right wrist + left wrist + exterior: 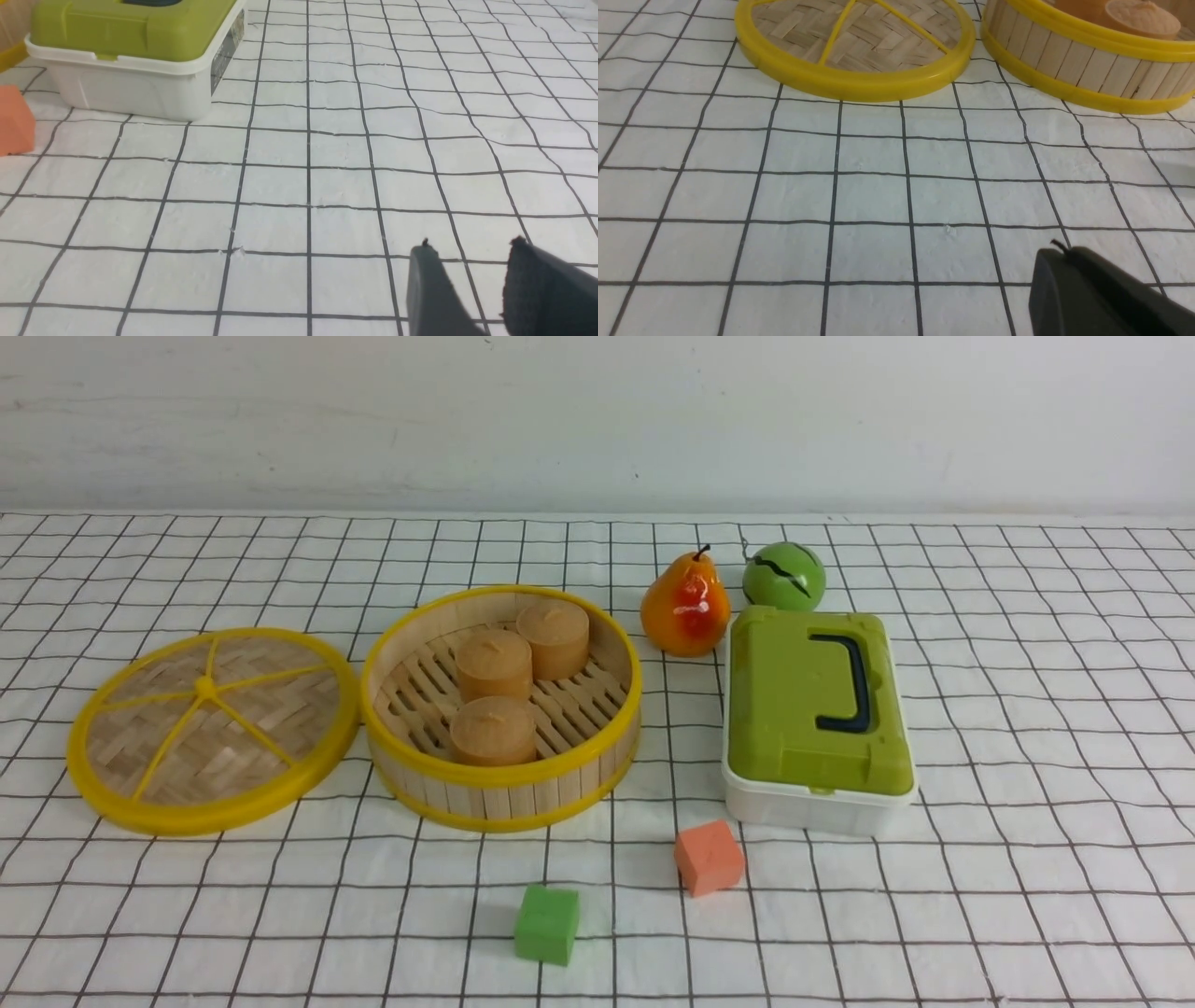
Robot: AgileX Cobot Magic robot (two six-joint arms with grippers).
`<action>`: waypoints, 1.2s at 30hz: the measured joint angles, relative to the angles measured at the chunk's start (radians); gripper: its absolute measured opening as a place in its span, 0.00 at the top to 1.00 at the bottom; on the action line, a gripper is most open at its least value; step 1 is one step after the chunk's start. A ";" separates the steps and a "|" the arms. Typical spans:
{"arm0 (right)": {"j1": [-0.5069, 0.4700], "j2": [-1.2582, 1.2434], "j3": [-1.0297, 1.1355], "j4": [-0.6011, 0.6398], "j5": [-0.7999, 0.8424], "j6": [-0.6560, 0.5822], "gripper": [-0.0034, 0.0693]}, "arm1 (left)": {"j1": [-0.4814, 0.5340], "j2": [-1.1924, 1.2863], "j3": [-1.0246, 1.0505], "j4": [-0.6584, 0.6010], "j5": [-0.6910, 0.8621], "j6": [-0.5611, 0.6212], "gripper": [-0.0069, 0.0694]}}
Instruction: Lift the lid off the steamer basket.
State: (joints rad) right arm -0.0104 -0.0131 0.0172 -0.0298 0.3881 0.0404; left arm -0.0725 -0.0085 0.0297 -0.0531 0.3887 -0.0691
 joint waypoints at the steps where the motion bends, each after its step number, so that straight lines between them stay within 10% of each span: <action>1: 0.000 0.000 0.000 0.000 0.000 0.000 0.62 | 0.000 0.000 0.000 0.000 0.000 0.000 0.93; 36: 0.000 0.000 0.000 0.000 0.000 0.000 0.62 | 0.000 0.000 0.000 -0.001 0.000 0.000 0.89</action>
State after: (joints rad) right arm -0.0104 -0.0131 0.0172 -0.0298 0.3881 0.0404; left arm -0.0725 -0.0085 0.0297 -0.0540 0.3887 -0.0691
